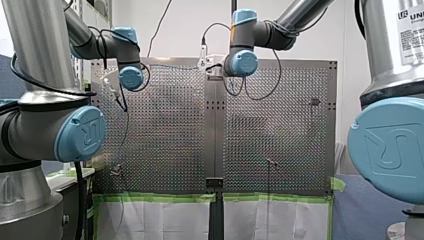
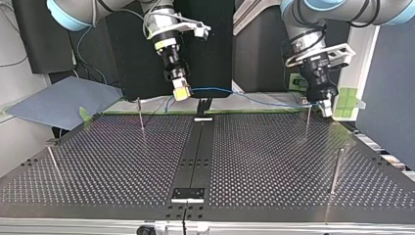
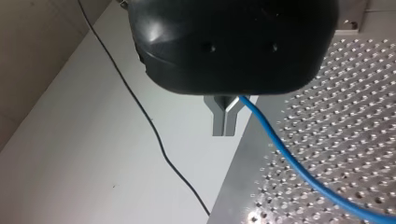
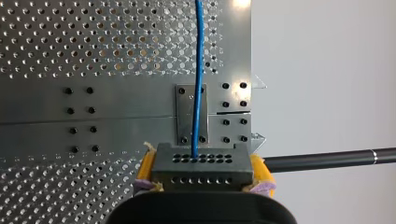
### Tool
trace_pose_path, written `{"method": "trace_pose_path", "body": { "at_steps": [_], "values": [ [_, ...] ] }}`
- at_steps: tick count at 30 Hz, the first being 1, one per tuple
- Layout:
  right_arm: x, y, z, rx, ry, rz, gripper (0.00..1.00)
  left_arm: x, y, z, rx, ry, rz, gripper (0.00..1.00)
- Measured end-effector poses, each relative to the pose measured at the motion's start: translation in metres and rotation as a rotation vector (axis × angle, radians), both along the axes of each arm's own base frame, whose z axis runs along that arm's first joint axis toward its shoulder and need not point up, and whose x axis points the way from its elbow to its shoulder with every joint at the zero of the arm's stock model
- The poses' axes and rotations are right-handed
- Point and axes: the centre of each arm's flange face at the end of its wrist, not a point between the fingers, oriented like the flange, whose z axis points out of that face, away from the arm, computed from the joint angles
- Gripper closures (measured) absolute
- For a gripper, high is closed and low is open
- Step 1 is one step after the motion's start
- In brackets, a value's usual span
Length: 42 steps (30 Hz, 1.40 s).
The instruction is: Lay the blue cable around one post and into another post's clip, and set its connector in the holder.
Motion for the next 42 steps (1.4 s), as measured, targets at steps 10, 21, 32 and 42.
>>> {"method": "trace_pose_path", "body": {
  "at_steps": [10, 21, 32, 42],
  "values": [
    [0.009, -0.006, 0.019, -0.023, -0.03, 0.016, 1.0, 0.011, 0.002, 0.031, -0.007, -0.027, 0.011, 0.98],
    [0.02, -0.014, 0.035, -0.043, -0.049, 0.031, 1.0, 0.021, 0.014, 0.058, -0.014, -0.053, 0.066, 0.98],
    [0.031, -0.017, 0.043, -0.054, -0.06, 0.042, 1.0, 0.032, 0.029, 0.079, -0.018, -0.093, 0.108, 0.98],
    [0.039, -0.021, 0.053, -0.068, -0.075, 0.047, 1.0, 0.05, 0.038, 0.084, -0.002, -0.087, 0.129, 0.98]
  ]
}}
